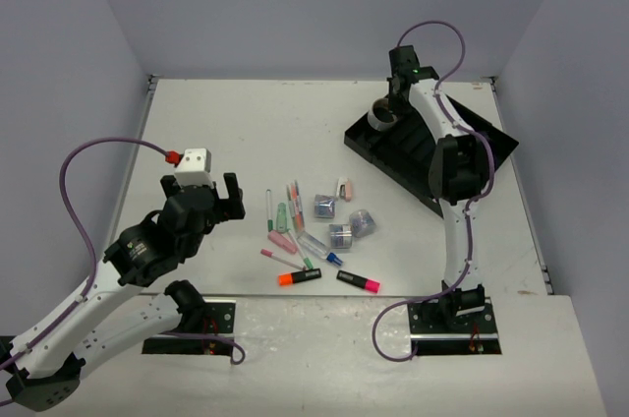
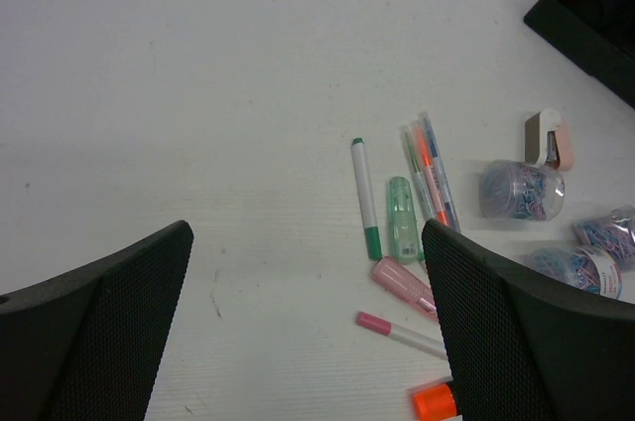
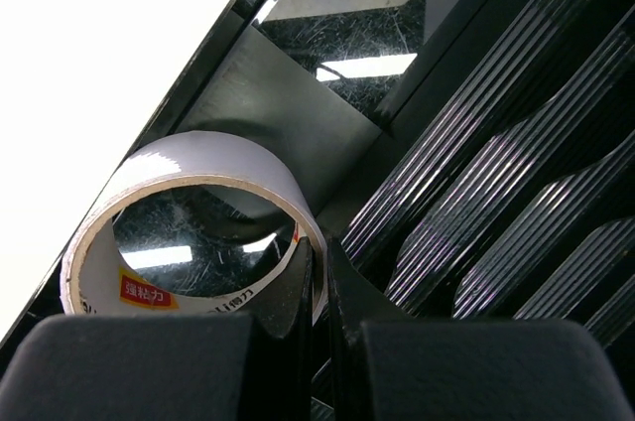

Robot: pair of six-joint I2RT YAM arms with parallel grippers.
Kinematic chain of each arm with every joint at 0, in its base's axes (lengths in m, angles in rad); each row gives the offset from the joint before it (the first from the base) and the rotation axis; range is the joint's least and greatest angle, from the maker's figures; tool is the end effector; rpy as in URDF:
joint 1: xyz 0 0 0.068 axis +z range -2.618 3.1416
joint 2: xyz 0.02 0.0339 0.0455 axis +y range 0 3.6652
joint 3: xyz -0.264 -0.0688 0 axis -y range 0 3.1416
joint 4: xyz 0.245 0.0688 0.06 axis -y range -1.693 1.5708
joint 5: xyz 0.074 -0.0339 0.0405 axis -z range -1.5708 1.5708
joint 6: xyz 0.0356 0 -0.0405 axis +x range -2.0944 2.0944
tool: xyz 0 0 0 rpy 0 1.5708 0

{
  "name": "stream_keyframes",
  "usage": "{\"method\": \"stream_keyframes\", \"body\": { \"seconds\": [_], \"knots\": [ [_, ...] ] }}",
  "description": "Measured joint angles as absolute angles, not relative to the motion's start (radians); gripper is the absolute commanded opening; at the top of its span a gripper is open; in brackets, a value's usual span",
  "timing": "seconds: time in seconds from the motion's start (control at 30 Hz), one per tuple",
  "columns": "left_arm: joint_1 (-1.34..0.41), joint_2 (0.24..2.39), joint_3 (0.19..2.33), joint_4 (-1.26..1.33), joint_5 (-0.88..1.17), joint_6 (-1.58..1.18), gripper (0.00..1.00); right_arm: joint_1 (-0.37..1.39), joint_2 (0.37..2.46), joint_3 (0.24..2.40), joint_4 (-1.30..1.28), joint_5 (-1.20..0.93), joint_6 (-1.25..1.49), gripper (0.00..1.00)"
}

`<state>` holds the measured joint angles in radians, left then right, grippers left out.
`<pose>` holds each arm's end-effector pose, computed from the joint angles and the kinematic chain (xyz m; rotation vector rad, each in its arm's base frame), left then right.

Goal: Sort the stationery into containers
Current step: Place the stationery in the storage box.

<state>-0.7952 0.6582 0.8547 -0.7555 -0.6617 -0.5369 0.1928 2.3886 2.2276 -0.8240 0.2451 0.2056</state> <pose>0.1040 -0.0748 0.3275 -0.1180 2.0019 -0.1423 0.5160 0.0919 0.2235 0.1096 2.5166 -0.1537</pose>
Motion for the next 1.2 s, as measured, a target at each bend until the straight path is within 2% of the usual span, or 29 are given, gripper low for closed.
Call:
{"method": "stream_keyframes", "body": {
  "seconds": [0.87,0.93,1.07,1.1,1.2],
  "knots": [
    [-0.795,0.669,0.855,-0.749,-0.660,-0.534,1.00,0.207,2.450,2.319,-0.873,0.302,0.138,0.00],
    [-0.795,0.669,0.855,-0.749,-0.659,-0.534,1.00,0.207,2.450,2.319,-0.873,0.302,0.137,0.10],
    [-0.795,0.668,0.855,-0.749,-0.659,-0.533,1.00,0.208,2.450,2.317,-0.874,0.302,0.130,0.44],
    [-0.795,0.667,0.855,-0.749,-0.659,-0.533,1.00,0.208,2.451,2.313,-0.878,0.304,0.128,0.49],
    [-0.795,0.663,0.855,-0.749,-0.659,-0.533,1.00,0.206,2.451,2.295,-0.891,0.310,0.126,0.51]
  ]
}}
